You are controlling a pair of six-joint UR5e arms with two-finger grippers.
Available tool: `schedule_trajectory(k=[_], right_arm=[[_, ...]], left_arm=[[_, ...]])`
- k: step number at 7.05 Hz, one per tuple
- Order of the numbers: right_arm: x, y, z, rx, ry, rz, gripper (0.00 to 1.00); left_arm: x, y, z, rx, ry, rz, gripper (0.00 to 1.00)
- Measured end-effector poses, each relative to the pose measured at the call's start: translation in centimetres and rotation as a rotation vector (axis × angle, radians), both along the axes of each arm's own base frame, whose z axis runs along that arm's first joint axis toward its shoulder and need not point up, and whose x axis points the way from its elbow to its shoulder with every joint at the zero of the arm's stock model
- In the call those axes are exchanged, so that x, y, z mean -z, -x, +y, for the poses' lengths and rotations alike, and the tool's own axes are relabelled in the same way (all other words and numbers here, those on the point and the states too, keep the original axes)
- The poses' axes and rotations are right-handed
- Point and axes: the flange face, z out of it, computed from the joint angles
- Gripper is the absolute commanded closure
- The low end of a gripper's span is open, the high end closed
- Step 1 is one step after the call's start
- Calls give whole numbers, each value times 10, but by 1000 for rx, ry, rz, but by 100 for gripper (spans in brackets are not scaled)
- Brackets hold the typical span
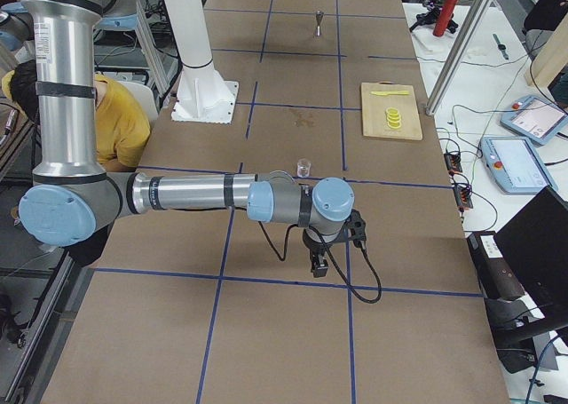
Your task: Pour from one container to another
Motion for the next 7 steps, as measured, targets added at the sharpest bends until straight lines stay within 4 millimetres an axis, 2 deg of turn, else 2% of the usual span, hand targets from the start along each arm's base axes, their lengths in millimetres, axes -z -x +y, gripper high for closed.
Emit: schedule_trajectory(k=[2, 5, 7], right_arm=[[0, 0, 1, 1, 0, 0, 0], [-2, 0, 2, 2, 2, -1, 0], [-4, 0, 3, 3, 5, -1, 0]], left_arm=[[2, 0, 0, 1, 9, 0, 0], [19, 1, 4, -3, 30, -4, 0], [19, 0, 5, -7, 31, -7, 0]])
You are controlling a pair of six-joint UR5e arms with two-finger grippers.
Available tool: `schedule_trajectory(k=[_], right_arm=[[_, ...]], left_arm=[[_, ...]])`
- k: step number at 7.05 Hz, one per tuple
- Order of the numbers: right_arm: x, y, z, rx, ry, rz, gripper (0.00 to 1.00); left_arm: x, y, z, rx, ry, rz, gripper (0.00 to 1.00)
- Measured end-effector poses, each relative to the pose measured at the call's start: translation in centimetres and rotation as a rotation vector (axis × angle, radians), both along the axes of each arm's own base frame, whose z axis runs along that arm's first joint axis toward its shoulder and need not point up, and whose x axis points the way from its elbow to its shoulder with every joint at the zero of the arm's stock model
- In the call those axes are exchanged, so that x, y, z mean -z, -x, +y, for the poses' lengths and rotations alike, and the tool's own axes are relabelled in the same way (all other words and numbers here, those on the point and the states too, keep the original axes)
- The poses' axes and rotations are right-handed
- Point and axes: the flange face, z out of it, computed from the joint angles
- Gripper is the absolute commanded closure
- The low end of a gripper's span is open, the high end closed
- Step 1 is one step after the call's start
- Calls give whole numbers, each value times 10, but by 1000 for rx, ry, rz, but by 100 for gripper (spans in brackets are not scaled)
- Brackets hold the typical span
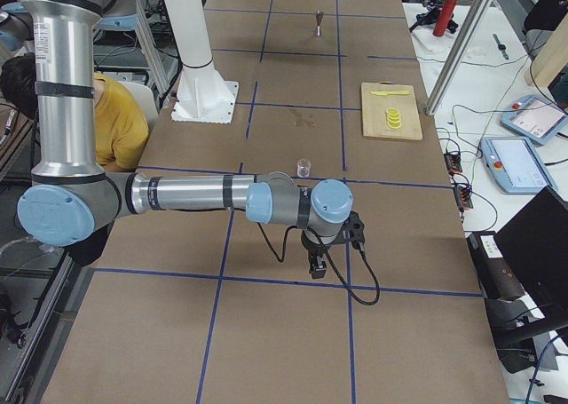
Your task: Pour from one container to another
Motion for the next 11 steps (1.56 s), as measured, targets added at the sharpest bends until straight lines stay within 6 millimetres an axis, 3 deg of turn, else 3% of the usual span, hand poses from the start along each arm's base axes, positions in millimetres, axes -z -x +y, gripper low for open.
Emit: schedule_trajectory(k=[11], right_arm=[[0, 0, 2, -2, 1, 0, 0]], left_arm=[[-1, -2, 0, -50, -38, -15, 0]])
